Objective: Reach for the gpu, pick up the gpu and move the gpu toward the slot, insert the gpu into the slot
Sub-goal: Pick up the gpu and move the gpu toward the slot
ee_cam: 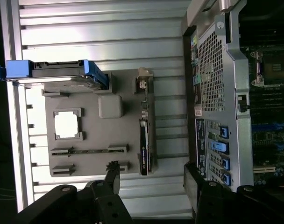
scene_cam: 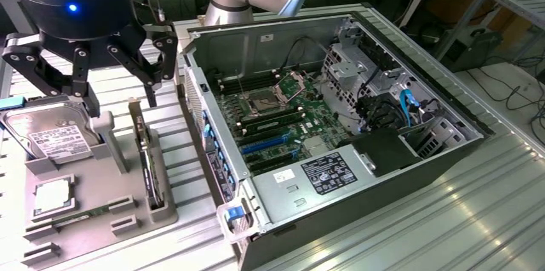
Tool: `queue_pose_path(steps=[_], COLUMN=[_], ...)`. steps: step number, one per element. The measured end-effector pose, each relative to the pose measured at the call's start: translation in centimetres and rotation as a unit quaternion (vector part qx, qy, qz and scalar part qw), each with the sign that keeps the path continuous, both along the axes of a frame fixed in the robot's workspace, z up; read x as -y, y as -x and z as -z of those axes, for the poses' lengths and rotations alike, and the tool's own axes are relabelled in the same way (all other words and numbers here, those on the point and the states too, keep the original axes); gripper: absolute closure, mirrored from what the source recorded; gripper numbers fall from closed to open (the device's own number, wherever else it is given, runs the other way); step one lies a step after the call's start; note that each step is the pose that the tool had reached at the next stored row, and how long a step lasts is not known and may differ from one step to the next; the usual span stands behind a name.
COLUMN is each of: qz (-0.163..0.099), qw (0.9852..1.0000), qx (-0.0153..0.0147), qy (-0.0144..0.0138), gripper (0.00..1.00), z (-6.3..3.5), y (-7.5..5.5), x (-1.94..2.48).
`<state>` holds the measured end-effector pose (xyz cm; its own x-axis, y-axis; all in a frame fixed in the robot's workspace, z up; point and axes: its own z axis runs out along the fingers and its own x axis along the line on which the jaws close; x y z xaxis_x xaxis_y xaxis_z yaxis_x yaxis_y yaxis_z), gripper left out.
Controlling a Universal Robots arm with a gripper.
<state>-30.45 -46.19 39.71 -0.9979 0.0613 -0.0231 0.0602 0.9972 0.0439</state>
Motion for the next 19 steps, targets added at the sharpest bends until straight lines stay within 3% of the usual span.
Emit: queue_pose_path(steps=[19], qz=[-0.001], qw=[1.0000], qx=[-0.0020], qy=[-0.0001], gripper=[0.34], z=[0.77], y=[0.00], x=[0.00])
